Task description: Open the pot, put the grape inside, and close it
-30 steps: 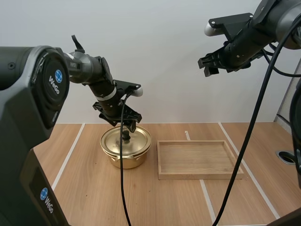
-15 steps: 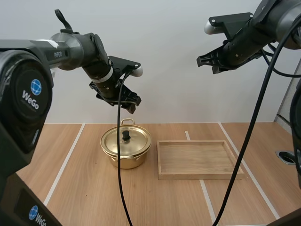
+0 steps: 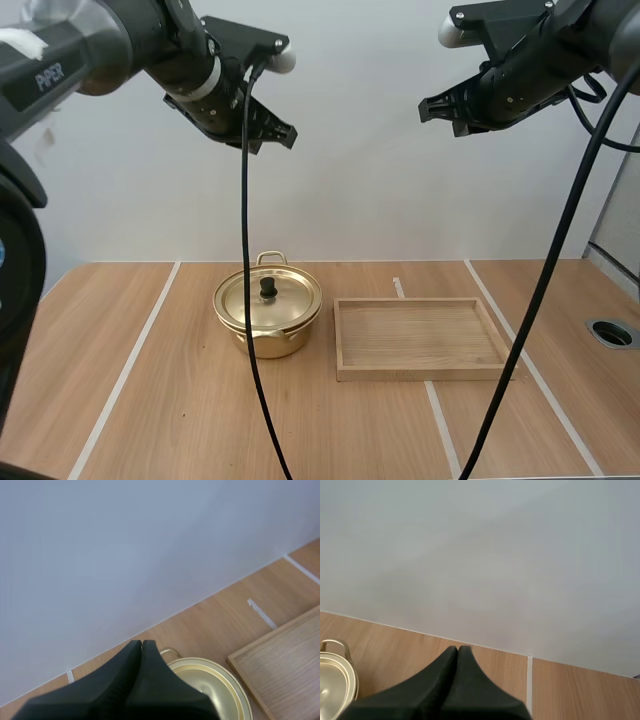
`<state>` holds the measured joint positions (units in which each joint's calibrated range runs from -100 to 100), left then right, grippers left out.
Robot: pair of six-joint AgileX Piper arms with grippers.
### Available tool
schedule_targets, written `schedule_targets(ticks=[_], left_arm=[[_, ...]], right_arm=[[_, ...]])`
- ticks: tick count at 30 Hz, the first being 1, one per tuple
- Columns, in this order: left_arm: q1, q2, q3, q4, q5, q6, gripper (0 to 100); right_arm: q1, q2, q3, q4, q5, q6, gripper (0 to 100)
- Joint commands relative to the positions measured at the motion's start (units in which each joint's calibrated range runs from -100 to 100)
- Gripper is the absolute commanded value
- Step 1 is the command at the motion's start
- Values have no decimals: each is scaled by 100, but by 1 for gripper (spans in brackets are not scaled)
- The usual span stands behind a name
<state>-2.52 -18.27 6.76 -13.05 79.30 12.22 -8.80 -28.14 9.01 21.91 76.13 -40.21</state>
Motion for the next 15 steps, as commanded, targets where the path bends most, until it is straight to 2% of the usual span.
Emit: schedule_targets(ticks=[1,6,11,15], left_arm=[[-16,-326,-236,-32,-138,-394,0],[-16,-862,-428,-32,-572,-696,0],[-16,-1490,-460,-122,-667,-917,0],[-16,-1916,-460,-323,-869,-978,0]], right_arm=[[-24,-211,-26,101,-417,252,0],[-24,-464,-26,404,-609,373,0],[-24,-644,-26,1057,-439,732,0],[-24,-781,-26,1631,-133,475,0]])
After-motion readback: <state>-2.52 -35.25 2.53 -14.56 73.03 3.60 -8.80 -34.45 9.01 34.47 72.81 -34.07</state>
